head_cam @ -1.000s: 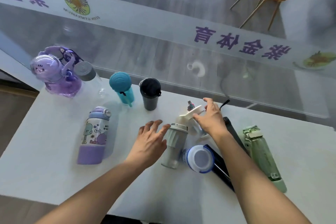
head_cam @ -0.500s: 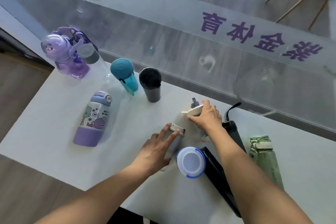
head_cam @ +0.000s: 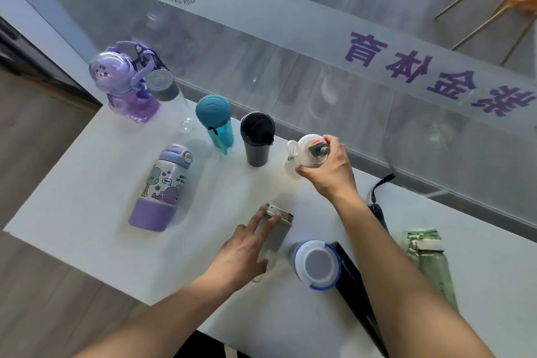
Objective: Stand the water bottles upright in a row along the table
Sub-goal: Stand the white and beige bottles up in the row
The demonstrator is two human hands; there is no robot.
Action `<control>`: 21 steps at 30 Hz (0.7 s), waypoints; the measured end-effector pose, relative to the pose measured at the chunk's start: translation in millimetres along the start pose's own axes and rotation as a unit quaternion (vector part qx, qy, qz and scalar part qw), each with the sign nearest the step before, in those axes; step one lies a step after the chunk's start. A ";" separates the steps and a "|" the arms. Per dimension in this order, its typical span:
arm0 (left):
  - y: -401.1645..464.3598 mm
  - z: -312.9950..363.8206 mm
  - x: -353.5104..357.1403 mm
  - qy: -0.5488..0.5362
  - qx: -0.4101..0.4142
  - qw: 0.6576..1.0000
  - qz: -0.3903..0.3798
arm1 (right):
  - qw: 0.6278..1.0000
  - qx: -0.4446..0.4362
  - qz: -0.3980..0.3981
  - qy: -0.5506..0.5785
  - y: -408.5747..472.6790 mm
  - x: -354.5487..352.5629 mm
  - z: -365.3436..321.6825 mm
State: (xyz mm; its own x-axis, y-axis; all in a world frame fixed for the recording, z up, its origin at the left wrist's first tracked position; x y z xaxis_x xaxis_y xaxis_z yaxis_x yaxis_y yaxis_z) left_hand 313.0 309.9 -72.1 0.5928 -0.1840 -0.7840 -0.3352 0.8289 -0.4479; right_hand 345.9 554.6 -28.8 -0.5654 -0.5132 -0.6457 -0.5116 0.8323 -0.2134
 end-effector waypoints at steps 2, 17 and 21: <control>-1.3 0.7 0.5 0.000 -0.001 1.000 0.001 | 1.000 -0.011 -0.007 -0.009 -2.5 6.2 -2.5; -0.3 -1.2 3.5 0.008 0.011 1.000 0.015 | 0.999 -0.013 0.009 -0.047 -11.5 14.8 4.4; 0.0 -2.0 4.5 0.010 0.009 1.000 0.019 | 0.999 -0.006 0.005 -0.053 -12.3 15.1 4.5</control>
State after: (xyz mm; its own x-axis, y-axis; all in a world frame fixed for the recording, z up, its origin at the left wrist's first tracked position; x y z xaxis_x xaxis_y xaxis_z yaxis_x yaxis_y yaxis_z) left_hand 314.2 308.1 -76.4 0.5657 -0.1631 -0.8083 -0.3437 0.8444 -0.4109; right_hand 346.5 537.6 -39.2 -0.4989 -0.4788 -0.7224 -0.5141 0.8345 -0.1980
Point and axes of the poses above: each hand's wrist, its own y-axis towards the middle knuckle, its own x-axis out of the palm, z = x × y, the point moved 8 cm from there along y, towards the middle knuckle, and after that the axes turned 4 degrees about y, right-handed, at the moved point
